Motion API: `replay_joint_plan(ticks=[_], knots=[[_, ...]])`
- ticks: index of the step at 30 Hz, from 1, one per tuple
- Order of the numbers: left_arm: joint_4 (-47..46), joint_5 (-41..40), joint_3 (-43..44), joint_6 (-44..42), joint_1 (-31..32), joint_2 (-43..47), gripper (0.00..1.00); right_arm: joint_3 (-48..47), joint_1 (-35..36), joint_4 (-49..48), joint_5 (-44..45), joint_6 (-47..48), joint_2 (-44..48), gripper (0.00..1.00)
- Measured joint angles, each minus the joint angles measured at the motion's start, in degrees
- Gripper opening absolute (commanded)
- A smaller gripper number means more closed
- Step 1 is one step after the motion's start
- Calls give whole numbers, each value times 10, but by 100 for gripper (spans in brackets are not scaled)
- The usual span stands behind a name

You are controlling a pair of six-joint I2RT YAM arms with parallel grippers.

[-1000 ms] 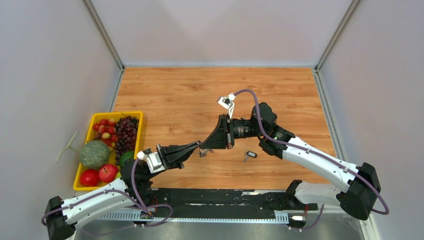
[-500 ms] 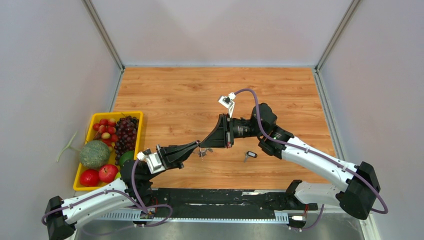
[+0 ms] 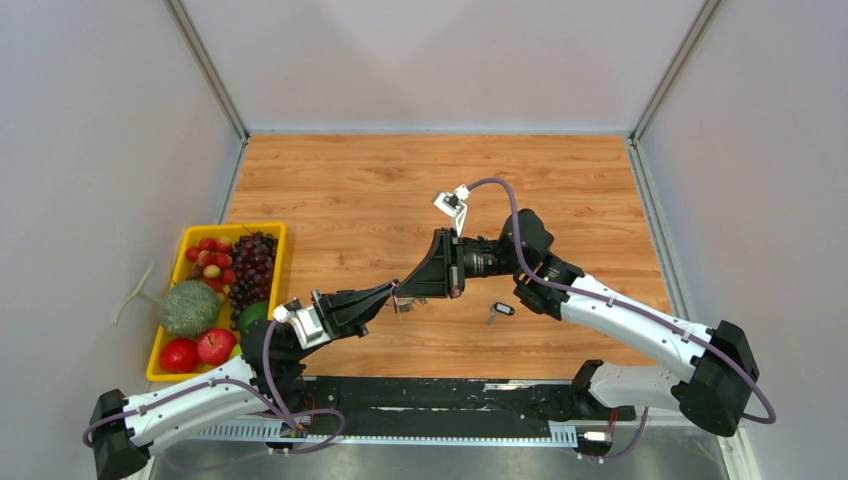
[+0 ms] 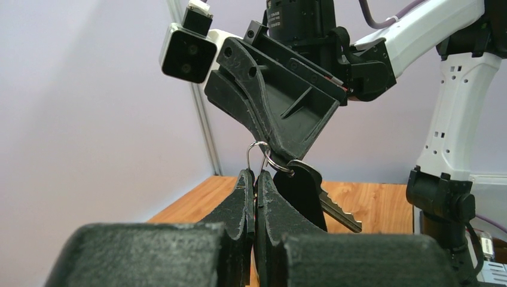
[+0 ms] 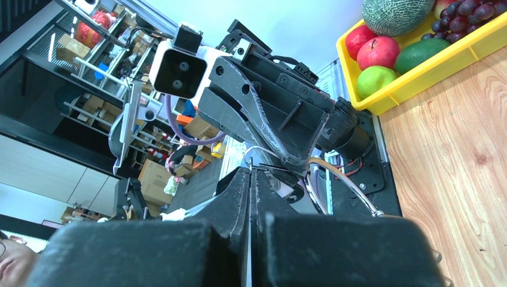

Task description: Put the keys on the keyring

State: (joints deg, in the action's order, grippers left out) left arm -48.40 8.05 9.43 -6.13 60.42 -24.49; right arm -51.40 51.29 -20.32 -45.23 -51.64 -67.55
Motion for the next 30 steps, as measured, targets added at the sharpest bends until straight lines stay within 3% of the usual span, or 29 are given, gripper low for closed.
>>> replay_joint_plan(ticks=[24,30], knots=[[7,16,0,0,7,13,0,-7,4,44,42,9,24,1],[10,17,0,0,7,16,0,-7,4,45,38,7,19,11]])
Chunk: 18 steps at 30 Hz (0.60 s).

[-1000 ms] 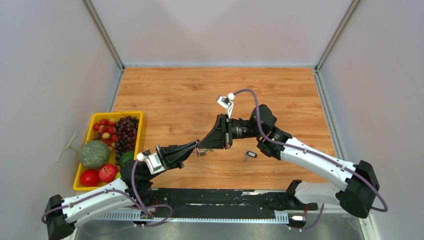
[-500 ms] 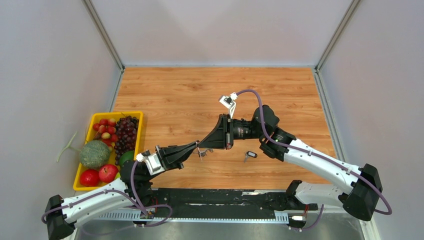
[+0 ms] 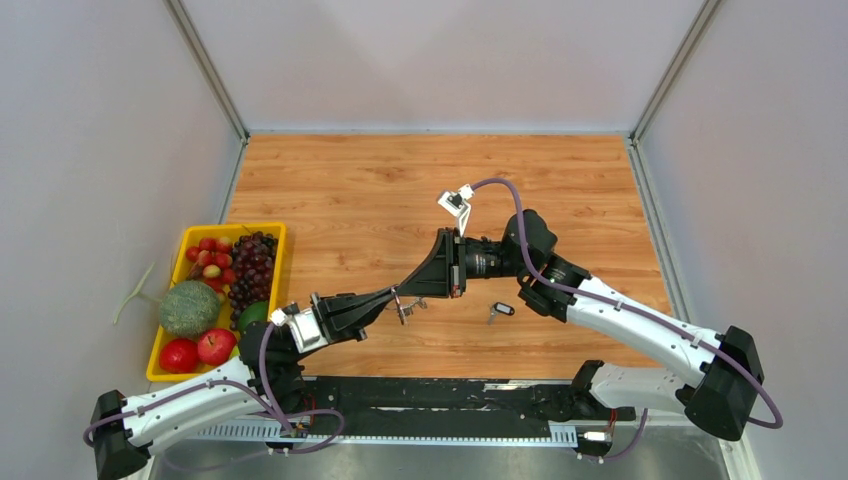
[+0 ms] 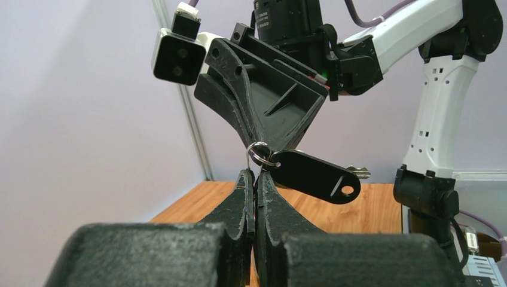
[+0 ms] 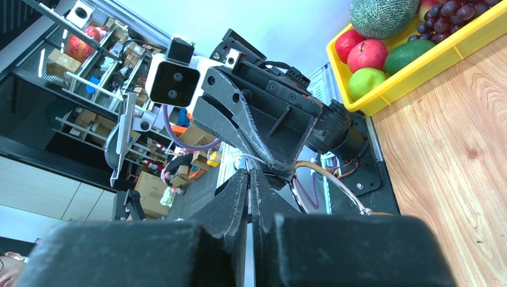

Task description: Put the keys on the keyring

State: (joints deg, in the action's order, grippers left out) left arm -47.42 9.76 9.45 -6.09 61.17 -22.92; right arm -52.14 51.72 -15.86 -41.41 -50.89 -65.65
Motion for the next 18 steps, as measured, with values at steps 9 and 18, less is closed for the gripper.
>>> replay_joint_plan(ticks=[9,18], knots=[[11,2,0,1,3,2,0,0,0,8,0,5,2,27],[28,8,0,4,7,2,0,-9,0,61,21,50,19,35]])
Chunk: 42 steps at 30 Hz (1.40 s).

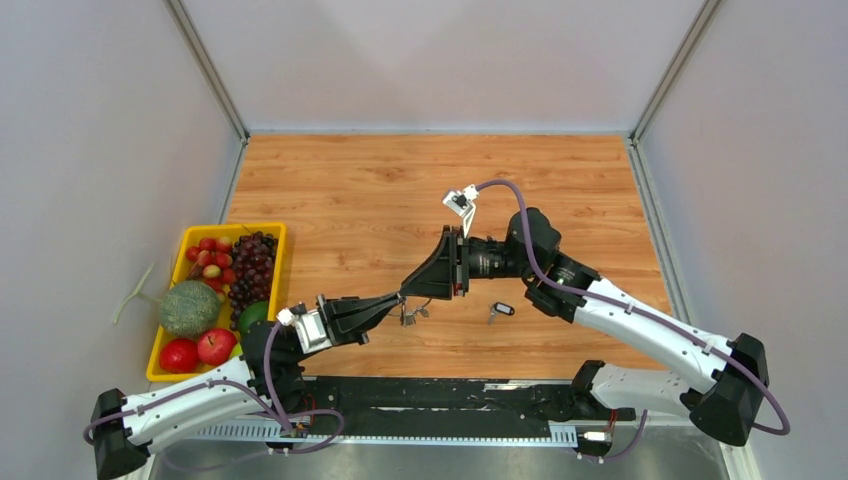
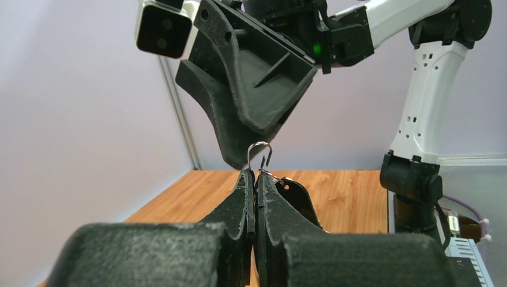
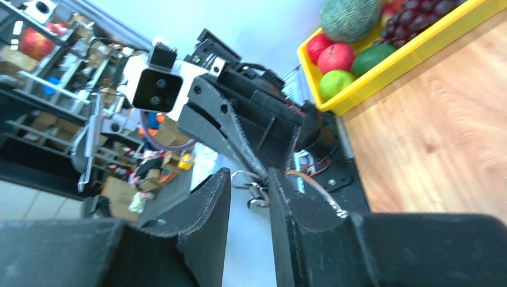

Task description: Put the keys on the keyring

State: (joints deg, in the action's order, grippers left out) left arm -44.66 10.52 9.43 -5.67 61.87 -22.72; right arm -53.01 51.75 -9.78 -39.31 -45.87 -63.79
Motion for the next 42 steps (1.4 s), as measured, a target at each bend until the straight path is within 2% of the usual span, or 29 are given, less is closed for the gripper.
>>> replay_joint_plan(ticks=[6,13,19,42], knots=[[4,-1,0,4,3,2,0,-60,-1,106,58,89,11,40],[33,-21,8,12,3,5,10,-111,-1,193,121,189,16,42],[73,-52,30,20,3,2,18,-134,-1,244,129,248,3,42],[153,-135,71,34,3,-46,21,-179,34,299,149,287,-47,42]])
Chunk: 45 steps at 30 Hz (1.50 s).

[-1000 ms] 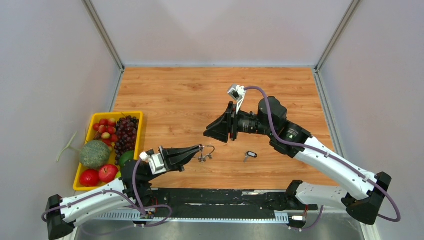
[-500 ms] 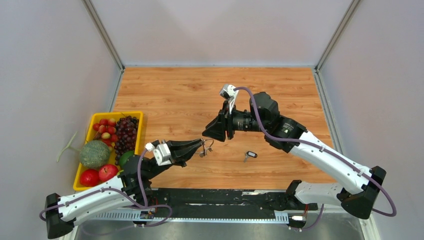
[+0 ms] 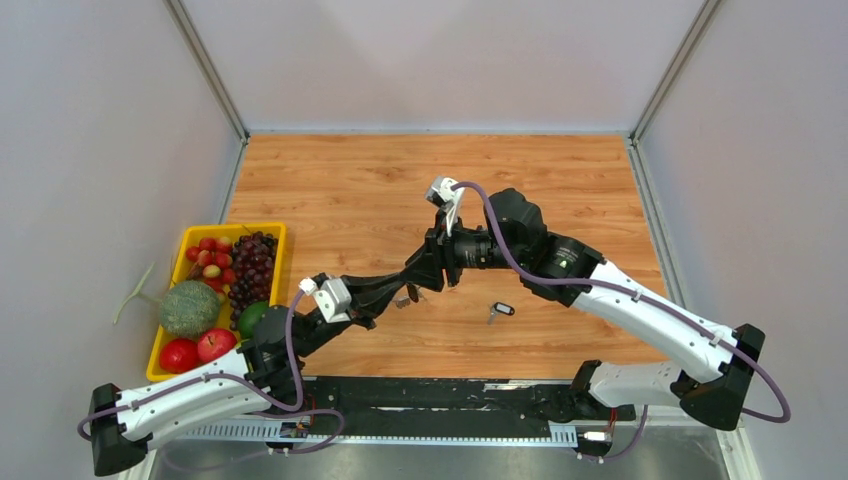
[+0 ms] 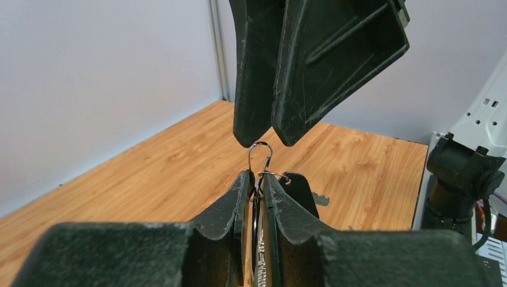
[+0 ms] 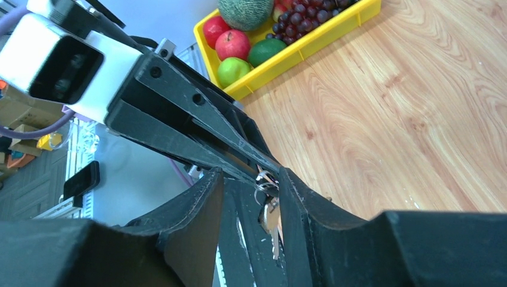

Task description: Put the keys on the keyring

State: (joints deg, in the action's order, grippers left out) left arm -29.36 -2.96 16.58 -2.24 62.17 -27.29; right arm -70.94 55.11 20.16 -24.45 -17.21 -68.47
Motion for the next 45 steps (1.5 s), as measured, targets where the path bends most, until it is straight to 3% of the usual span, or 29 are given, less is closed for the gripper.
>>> replay_joint_plan(ticks=[8,16,37,45], knots=[[0,-10,0,0,0,5,21,-6,14,22,30,10,-15,37],[0,-18,0,0,0,5,22,-14,28,33,63,24,-21,0],[-13,-5,8,0,0,-18,43,-24,55,51,184,37,6,0],[-13,-3,8,0,0,-24,46,-35,55,45,238,38,12,0]])
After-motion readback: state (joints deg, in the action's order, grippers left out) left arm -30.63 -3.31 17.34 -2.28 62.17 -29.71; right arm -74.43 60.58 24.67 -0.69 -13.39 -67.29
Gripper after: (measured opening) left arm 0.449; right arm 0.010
